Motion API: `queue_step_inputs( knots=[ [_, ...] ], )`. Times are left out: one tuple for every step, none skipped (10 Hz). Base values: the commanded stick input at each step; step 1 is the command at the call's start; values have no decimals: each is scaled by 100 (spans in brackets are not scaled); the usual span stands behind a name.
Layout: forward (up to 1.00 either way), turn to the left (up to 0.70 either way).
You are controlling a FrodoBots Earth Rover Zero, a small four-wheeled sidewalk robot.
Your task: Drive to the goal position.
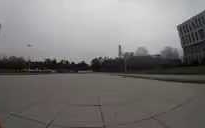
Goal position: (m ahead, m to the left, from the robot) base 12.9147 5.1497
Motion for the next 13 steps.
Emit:
queue_step_inputs(
  knots=[
    [70, -1],
    [70, -1],
    [70, -1],
    [70, -1],
    [70, -1],
    [70, -1],
    [70, -1],
    [70, -1],
    [70, -1],
    [70, -1],
    [70, -1],
    [70, -1],
    [70, -1]
  ],
)
